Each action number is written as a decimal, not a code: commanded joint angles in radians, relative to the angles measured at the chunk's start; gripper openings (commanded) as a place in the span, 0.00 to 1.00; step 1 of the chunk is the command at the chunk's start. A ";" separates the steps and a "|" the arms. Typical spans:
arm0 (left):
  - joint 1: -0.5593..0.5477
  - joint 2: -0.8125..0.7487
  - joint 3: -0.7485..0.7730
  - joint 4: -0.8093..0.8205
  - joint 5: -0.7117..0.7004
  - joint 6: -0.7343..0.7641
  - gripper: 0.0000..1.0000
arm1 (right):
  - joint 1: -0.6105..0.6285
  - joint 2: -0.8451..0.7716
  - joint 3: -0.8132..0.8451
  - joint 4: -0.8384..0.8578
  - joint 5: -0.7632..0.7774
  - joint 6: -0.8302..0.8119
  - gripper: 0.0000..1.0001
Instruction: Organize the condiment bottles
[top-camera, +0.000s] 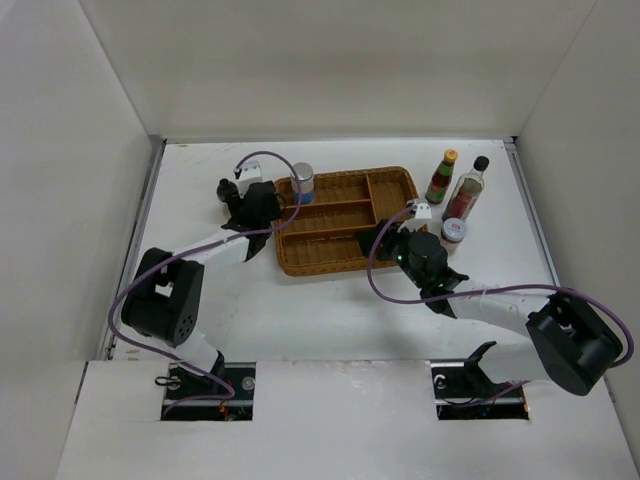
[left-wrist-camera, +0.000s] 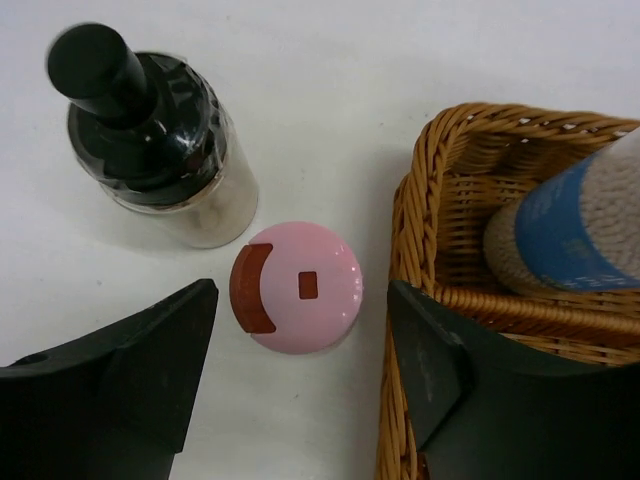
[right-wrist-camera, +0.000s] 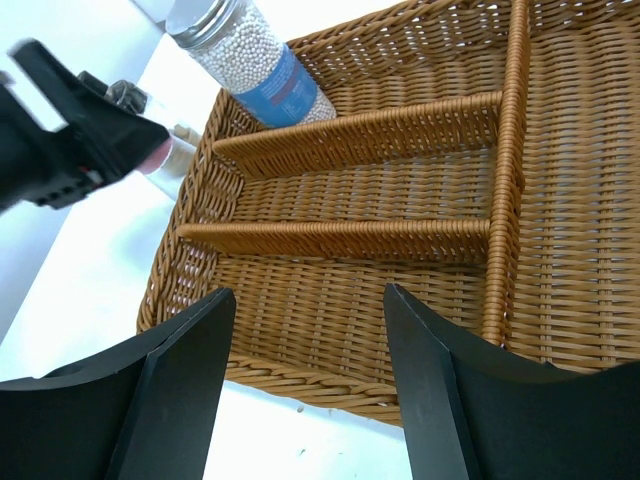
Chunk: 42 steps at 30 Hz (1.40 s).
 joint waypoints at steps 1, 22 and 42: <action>0.017 0.022 0.041 0.034 0.018 -0.029 0.62 | -0.007 -0.001 0.014 0.048 -0.001 -0.004 0.68; -0.208 -0.233 -0.016 0.109 -0.040 -0.027 0.33 | -0.005 0.006 0.016 0.049 0.000 -0.004 0.67; -0.281 0.068 0.056 0.140 -0.052 -0.029 0.65 | -0.010 -0.010 0.008 0.049 0.002 -0.004 0.67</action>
